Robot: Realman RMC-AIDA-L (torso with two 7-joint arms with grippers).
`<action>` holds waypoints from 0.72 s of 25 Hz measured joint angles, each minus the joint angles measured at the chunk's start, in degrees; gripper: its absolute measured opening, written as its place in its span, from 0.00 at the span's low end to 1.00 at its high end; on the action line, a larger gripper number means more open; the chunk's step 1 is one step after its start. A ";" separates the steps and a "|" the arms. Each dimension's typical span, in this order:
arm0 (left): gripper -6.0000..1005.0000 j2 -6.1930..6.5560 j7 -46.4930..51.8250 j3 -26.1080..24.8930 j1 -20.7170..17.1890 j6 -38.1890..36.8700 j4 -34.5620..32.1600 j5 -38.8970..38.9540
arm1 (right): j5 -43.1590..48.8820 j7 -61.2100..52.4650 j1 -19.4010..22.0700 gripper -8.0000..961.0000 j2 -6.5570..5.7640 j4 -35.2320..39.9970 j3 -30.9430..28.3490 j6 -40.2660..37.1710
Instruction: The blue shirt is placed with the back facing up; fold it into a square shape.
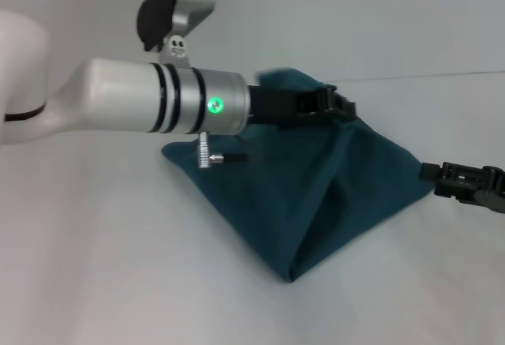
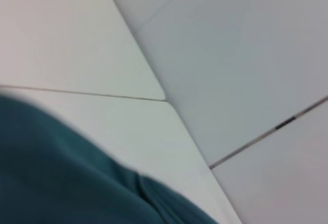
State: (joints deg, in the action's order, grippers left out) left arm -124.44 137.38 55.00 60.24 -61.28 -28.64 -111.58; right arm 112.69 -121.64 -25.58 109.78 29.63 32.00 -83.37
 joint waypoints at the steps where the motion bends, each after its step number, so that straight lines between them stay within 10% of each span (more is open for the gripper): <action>1: 0.07 -0.05 -1.26 0.14 0.52 0.52 0.81 0.63 | 0.54 -0.02 0.00 0.86 0.00 -0.04 0.00 0.35; 12: 0.08 -0.10 -7.76 6.37 0.91 -2.35 -0.61 5.62 | 1.24 -0.31 -0.02 0.86 0.00 -0.14 0.00 1.64; 18: 0.30 0.23 -11.66 5.02 -3.58 -10.30 -4.83 11.11 | 1.24 -0.64 -0.09 0.86 -0.20 -0.14 -0.01 1.88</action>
State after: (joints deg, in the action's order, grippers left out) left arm -124.21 125.72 60.02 56.65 -71.58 -33.47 -100.47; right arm 113.92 -122.28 -25.67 109.57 29.49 31.99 -81.49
